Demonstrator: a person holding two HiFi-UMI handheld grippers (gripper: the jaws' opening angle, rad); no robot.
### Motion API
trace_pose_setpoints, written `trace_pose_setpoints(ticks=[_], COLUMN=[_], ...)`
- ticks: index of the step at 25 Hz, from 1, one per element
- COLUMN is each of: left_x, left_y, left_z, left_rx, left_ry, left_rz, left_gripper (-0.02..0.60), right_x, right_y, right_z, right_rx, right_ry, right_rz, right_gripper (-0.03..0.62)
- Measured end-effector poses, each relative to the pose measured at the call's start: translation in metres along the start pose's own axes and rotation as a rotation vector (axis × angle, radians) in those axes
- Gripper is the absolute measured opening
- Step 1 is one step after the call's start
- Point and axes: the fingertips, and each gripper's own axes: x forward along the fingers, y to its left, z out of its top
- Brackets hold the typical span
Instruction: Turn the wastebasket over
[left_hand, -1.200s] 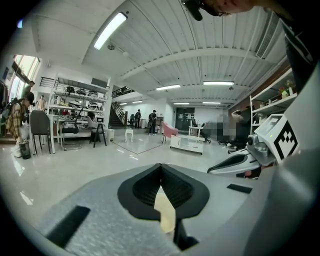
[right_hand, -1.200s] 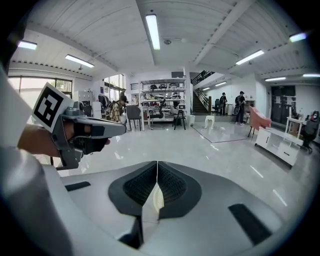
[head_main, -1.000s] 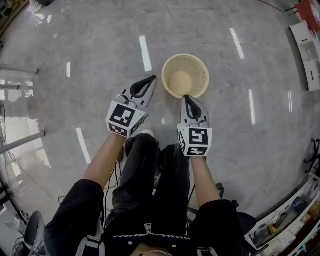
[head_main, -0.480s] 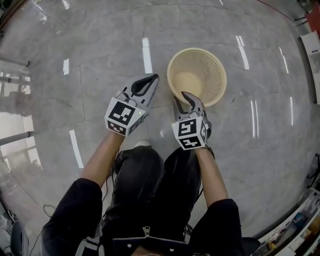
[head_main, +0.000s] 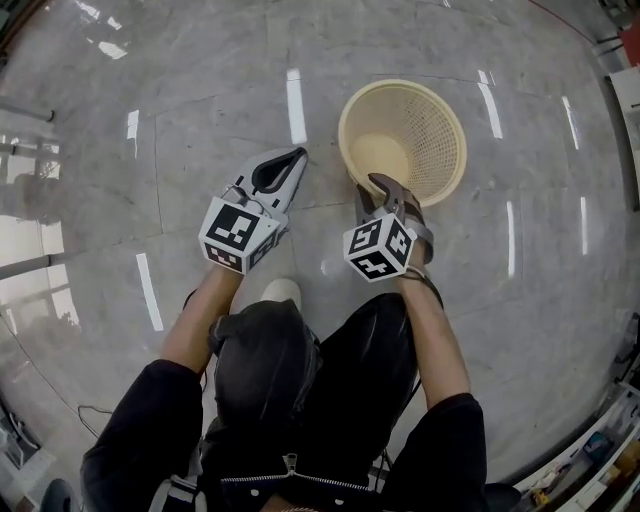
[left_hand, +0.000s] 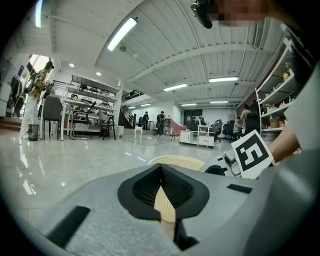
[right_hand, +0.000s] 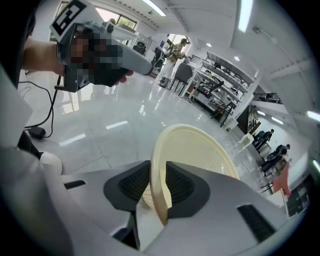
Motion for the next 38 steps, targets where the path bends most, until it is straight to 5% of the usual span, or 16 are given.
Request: trace_pose_setpoints(ticks=[5,10,16,22,26,34,38], left_x=[-0.008,-0.012,-0.016,-0.012,-0.001,0.046,0.061], left_y=[0.002,0.000,0.002,0.011,0.020,-0.004,-0.008], left_z=[-0.011,-0.012,-0.023,-0.048,-0.080,-0.135,-0.154], left_rx=[-0.002,0.000,-0.002,-0.026,-0.049,-0.108,-0.164], left_ry=[0.015,0.017,0.035,0.068,0.118,0.155,0.170], left_rz=[0.012,0.010,0.023,0.032,0.047,-0.042,-0.049], left_gripper=[0.006,0.006,0.006,0.006,0.006,0.013,0.115], right_x=[0.004,-0.008,-0.036,-0.046,-0.050,-0.058,-0.058], right_y=[0.002,-0.009,-0.034,-0.061,-0.076,-0.074,-0.070], right_z=[0.001,0.011,0.034,0.011,-0.029,-0.105,-0.117], right_rx=[-0.069,0.003,0.309,0.648,0.805,0.762,0.758], right_ry=[0.012,-0.074,-0.296,-0.388,-0.364,-0.188,-0.148], right_rz=[-0.025,-0.062,-0.034,0.014,0.001,-0.068,-0.068], right_gripper=[0.068,0.060,0.059,0.058,0.060,0.062,0.103])
